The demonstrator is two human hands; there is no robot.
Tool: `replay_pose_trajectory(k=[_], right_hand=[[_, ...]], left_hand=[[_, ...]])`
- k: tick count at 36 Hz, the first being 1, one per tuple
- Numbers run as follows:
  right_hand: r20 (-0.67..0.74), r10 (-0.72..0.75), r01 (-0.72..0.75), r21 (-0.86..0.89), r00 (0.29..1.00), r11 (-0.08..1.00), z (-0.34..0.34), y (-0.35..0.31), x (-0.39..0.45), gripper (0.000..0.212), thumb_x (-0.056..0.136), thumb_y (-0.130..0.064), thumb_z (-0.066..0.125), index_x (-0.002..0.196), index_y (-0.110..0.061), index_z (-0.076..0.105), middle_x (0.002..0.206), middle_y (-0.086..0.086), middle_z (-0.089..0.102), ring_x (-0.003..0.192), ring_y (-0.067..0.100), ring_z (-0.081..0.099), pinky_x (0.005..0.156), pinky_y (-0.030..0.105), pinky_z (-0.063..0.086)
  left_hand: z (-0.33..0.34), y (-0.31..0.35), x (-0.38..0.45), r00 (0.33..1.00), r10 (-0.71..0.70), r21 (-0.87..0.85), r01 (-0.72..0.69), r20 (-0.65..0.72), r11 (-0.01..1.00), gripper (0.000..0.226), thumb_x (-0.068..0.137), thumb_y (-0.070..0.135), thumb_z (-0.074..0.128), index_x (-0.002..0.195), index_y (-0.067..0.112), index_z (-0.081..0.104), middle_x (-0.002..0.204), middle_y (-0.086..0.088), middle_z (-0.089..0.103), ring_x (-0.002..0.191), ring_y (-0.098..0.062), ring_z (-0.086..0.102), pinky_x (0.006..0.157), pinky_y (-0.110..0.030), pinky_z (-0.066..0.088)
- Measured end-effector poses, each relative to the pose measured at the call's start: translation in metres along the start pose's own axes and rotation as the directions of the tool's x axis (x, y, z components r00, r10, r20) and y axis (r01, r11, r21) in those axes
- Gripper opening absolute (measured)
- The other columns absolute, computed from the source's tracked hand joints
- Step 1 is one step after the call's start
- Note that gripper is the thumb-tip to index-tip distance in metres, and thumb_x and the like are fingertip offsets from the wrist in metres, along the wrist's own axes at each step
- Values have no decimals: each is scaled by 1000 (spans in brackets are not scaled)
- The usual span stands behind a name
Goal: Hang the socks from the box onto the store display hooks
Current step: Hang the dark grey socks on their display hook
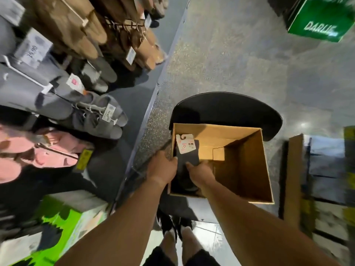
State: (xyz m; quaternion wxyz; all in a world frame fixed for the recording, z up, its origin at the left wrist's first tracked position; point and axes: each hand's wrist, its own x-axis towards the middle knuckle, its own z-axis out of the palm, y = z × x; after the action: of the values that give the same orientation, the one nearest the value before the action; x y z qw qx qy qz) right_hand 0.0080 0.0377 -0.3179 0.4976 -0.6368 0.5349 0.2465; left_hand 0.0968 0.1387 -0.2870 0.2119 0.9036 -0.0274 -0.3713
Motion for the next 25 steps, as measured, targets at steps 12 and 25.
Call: replay_pose_trajectory(k=[12, 25], right_hand=[[103, 165, -190, 326, 981, 926, -3, -9, 19, 51, 82, -43, 75, 119, -16, 53, 104, 5, 66, 96, 23, 65, 89, 40, 57], [226, 130, -228, 491, 965, 841, -27, -5, 5, 40, 77, -21, 80, 109, -9, 57, 99, 13, 71, 89, 31, 69, 73, 40, 60]], left_hand=[[10, 10, 6, 995, -56, -103, 64, 88, 993, 48, 98, 39, 58, 138, 14, 50, 138, -10, 56, 126, -31, 54, 104, -40, 44], [9, 1, 13, 995, -64, -184, 78, 80, 980, 50, 96, 46, 59, 134, 13, 54, 128, -7, 62, 116, -29, 59, 100, -44, 49]])
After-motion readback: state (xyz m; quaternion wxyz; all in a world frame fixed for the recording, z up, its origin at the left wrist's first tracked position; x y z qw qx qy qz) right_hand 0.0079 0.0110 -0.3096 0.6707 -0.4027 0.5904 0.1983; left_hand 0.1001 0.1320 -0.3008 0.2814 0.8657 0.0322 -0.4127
